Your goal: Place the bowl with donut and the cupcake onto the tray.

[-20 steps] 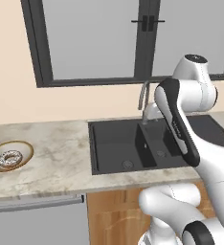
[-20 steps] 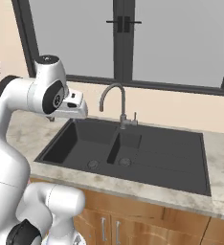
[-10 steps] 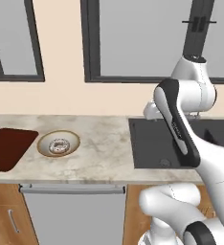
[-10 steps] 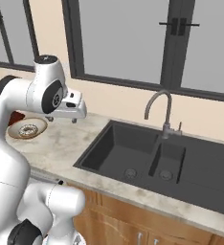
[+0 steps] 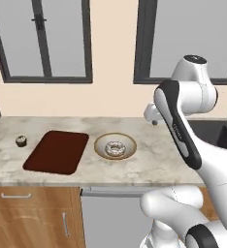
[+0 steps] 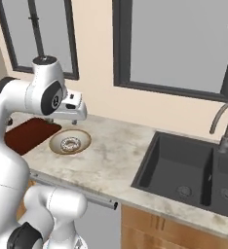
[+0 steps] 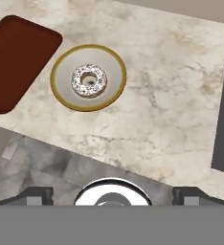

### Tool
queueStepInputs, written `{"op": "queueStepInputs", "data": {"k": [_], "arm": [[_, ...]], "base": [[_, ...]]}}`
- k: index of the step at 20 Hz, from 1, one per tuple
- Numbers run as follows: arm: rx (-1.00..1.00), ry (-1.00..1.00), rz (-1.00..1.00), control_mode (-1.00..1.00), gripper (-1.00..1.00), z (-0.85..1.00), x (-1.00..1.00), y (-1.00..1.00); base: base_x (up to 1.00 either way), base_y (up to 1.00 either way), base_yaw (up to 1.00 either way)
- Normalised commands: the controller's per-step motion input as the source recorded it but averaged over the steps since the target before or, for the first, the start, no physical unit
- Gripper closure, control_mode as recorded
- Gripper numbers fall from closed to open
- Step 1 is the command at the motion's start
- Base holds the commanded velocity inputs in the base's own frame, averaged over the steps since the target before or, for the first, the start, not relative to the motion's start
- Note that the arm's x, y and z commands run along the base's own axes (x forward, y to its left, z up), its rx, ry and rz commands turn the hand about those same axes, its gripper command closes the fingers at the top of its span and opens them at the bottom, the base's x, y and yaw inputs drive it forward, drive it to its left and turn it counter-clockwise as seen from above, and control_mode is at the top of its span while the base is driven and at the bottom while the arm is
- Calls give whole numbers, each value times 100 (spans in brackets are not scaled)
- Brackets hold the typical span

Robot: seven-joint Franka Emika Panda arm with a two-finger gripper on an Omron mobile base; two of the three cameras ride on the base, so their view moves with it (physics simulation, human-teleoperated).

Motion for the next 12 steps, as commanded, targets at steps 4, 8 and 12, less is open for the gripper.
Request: {"op": "queueStepInputs", "data": {"k": [4, 8, 12], "arm": [[0, 0, 0, 100, -100, 0, 0, 0], [0, 0, 0, 100, -100, 0, 0, 0], [0, 0, 0, 100, -100, 0, 0, 0]], "base": [[23, 93, -5], [24, 84, -9], [47, 52, -23]]}}
